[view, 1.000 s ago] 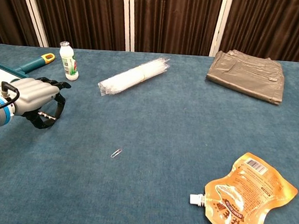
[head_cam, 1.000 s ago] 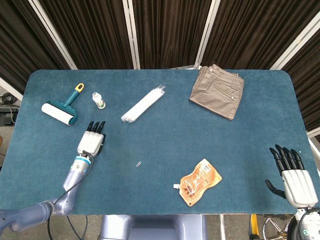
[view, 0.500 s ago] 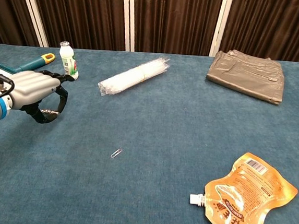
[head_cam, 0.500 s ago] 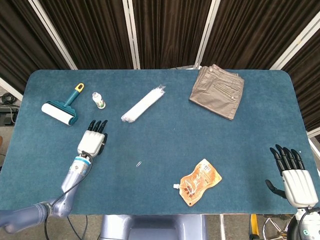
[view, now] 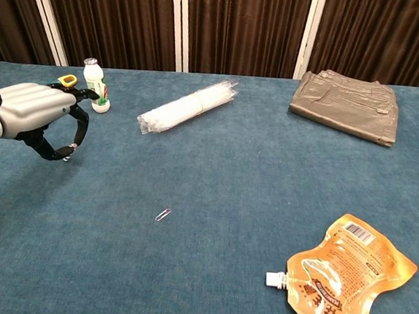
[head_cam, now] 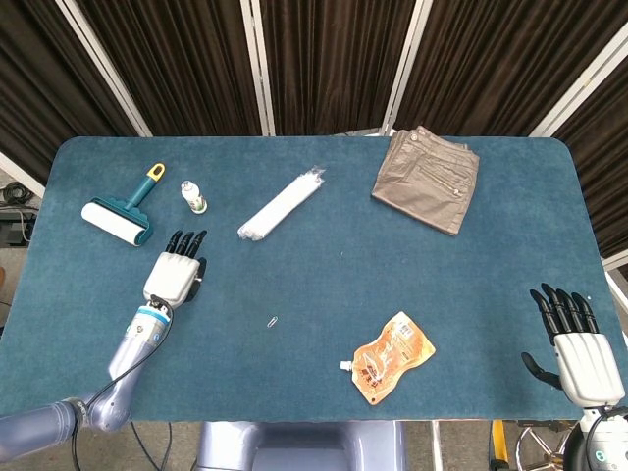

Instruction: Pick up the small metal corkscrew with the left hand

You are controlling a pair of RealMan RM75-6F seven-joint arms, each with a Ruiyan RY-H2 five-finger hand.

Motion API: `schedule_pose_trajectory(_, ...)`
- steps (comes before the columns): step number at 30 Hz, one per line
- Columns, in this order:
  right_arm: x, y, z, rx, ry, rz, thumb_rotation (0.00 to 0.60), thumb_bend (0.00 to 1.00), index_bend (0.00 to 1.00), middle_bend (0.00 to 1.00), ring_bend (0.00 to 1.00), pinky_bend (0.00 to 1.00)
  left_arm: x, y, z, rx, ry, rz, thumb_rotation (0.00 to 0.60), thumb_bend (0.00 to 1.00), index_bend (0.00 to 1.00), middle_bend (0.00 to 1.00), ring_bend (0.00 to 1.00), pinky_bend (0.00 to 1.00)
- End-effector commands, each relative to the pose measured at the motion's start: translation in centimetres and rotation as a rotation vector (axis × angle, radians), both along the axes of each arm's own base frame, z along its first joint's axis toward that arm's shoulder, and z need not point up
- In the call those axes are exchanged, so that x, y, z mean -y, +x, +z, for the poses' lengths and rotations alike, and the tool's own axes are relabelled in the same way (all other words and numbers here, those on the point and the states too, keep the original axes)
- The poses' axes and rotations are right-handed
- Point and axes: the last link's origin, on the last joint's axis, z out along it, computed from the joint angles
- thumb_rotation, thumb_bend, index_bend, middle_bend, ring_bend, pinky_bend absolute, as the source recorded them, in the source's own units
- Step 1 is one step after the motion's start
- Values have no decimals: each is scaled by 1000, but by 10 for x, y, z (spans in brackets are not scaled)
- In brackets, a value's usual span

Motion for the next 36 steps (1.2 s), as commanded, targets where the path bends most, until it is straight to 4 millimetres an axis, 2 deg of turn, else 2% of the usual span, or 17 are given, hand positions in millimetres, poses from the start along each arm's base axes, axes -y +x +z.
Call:
schedule_pose_trajectory(1, 0, 0, 0, -1, 0, -1, 600, 163, 19, 0, 0, 0, 0, 3, 5, 3, 3, -7, 600, 448, 586, 0, 0, 0)
schedule_pose_trajectory(12, 0, -1, 0, -2, -1, -6, 600, 163, 19, 0, 0, 0, 2, 12, 13, 23, 6, -20, 600, 447, 587, 0, 0, 0)
schedule_pose_trajectory(21, 0, -1, 0, -5, -2, -7, 600, 164, 19, 0, 0, 0, 7, 32, 15, 79, -9, -45, 600, 447, 590, 0, 0, 0)
schedule_pose_trajectory(36, 1, 0, -1, -3, -2, -1, 600, 162, 19, 0, 0, 0, 23, 75, -14, 160, -95, -93, 600, 447, 601, 0, 0, 0)
